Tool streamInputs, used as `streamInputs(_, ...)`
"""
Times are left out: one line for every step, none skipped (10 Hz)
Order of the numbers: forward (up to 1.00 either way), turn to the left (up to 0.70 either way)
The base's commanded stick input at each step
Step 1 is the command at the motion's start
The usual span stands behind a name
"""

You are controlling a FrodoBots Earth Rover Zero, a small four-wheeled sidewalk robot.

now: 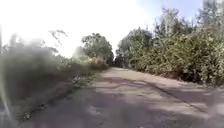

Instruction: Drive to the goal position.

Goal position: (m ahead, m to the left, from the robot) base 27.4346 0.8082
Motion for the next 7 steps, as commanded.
streamInputs(0.7,0.0)
streamInputs(0.7,0.0)
streamInputs(0.7,0.0)
streamInputs(0.7,0.0)
streamInputs(0.7,0.0)
streamInputs(0.7,0.0)
streamInputs(0.7,0.0)
